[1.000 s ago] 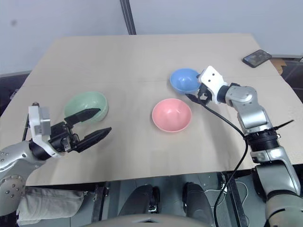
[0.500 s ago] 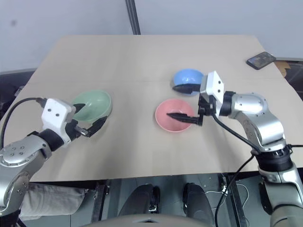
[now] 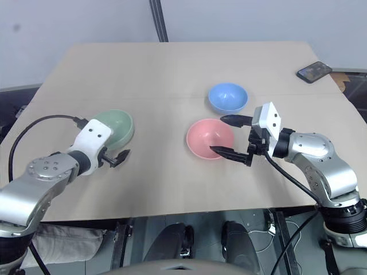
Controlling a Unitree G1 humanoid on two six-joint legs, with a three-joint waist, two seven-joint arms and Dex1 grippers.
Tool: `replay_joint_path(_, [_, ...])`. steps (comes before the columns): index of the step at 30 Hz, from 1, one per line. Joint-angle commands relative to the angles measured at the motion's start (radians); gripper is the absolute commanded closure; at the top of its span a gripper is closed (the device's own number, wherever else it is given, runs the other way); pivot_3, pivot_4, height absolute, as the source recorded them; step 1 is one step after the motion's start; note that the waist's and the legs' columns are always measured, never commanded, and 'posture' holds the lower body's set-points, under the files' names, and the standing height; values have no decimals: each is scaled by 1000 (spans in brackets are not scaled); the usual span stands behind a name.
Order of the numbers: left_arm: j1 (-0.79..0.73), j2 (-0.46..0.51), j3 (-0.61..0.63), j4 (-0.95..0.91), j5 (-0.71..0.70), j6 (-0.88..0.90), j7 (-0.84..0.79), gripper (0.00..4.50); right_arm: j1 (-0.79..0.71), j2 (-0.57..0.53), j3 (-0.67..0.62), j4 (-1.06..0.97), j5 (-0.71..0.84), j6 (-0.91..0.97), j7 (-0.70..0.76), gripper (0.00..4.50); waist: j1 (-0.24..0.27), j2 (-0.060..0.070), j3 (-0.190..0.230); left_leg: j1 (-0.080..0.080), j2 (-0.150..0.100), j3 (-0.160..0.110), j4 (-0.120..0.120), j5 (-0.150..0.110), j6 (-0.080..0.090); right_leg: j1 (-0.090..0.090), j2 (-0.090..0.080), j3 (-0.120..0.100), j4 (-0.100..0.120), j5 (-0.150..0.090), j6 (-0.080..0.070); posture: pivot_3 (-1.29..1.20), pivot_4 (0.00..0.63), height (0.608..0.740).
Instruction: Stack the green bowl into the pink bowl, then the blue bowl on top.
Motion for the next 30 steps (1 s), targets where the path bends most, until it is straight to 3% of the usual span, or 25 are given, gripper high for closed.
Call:
replay_joint_path(1, [-34,14,-23,3,63,1,21,0,-19,12,-20,-32,-1,-4,-39,138,0,0,0,0,0,0,0,0,0,0,0,0,0,0,0,0,150,740])
replay_joint_path(6, [-46,-1,-48,18,101,-18,16,0,-29,19,-9,-23,-15,-7,-57,138,0,-1,0,0,0,0,0,0,0,0,-1,0,0,0,0,0,150,740])
replay_joint_path(8, [-42,-4,-57,14,116,-28,13,399,-33,21,-6,-21,-22,-8,-62,0,0,-1,1,0,0,0,0,0,0,0,-1,0,0,0,0,0,150,740])
replay_joint_path(10, [-42,-4,-71,12,122,-33,1,1019,-37,21,-6,-17,-27,-9,-63,0,0,-1,1,0,0,0,0,0,0,0,-1,0,0,0,1,0,150,740])
replay_joint_path(17, [-73,-10,-113,26,128,-52,-54,4345,-36,16,-11,-21,-40,-2,-79,0,0,-1,1,0,0,0,0,0,0,0,-2,0,0,0,0,0,150,740])
replay_joint_path(24, [-143,-25,-175,60,109,-269,-211,4345,1,7,-40,-56,-54,15,-128,0,4,-1,1,-1,0,0,0,0,0,0,-2,0,0,0,0,0,150,740])
replay_joint_path(30, [-341,-87,-258,119,58,-505,-457,4345,70,-3,-101,-130,-48,40,-200,0,8,-2,1,-2,-1,0,1,0,0,0,-1,0,-1,0,-1,0,150,740])
